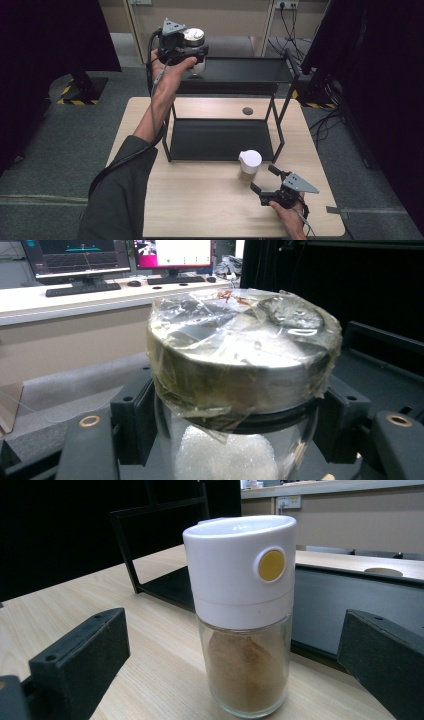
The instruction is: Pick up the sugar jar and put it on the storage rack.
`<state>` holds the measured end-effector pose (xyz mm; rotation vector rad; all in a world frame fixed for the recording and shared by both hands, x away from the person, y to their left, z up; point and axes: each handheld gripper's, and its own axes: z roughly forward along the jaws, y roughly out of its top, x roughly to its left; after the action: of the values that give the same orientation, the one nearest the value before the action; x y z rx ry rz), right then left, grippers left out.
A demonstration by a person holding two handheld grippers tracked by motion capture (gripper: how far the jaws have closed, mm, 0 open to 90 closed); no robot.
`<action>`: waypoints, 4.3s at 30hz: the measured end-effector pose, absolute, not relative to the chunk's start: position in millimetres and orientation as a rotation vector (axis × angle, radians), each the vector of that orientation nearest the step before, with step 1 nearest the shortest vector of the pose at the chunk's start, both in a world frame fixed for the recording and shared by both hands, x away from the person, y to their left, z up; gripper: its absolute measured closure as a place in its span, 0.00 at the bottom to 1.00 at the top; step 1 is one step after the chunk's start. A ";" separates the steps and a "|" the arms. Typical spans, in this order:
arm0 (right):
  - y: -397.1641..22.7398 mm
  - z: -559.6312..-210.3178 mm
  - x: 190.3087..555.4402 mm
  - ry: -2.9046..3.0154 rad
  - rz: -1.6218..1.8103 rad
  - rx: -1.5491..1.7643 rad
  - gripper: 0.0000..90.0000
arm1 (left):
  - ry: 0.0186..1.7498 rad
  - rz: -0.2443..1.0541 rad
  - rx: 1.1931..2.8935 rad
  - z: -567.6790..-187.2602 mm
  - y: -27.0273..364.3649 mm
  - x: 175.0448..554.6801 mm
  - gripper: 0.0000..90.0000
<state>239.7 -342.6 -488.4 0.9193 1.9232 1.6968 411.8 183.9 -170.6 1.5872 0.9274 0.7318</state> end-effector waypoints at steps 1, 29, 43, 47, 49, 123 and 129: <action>-342.6 -488.5 239.6 1.923 1.698 0.919 0.01 | 0.930 0.731 1.580 -172.6 183.8 413.3 0.35; -341.7 -489.3 240.3 1.929 1.701 0.922 0.01 | 0.939 0.779 1.553 -194.8 172.1 423.3 0.34; -340.8 -489.4 240.2 1.932 1.699 0.922 0.01 | 0.975 0.744 1.498 -196.4 171.1 415.0 0.00; -340.5 -489.2 239.6 1.929 1.701 0.921 0.01 | 0.986 0.739 1.489 -196.2 169.7 410.8 0.00; -340.6 -489.1 239.5 1.929 1.701 0.921 0.01 | 1.005 0.738 1.491 -194.2 167.3 407.5 0.00; -338.4 -489.4 237.9 1.927 1.701 0.922 0.01 | 0.679 0.516 1.491 -315.0 202.9 288.5 0.01; -338.4 -489.4 237.8 1.926 1.702 0.924 0.01 | 0.681 0.489 1.498 -330.7 203.9 286.2 0.01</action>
<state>237.8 -338.4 -489.4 0.9236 1.9262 1.7016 286.2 203.9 -330.7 1.4976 0.6814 0.4885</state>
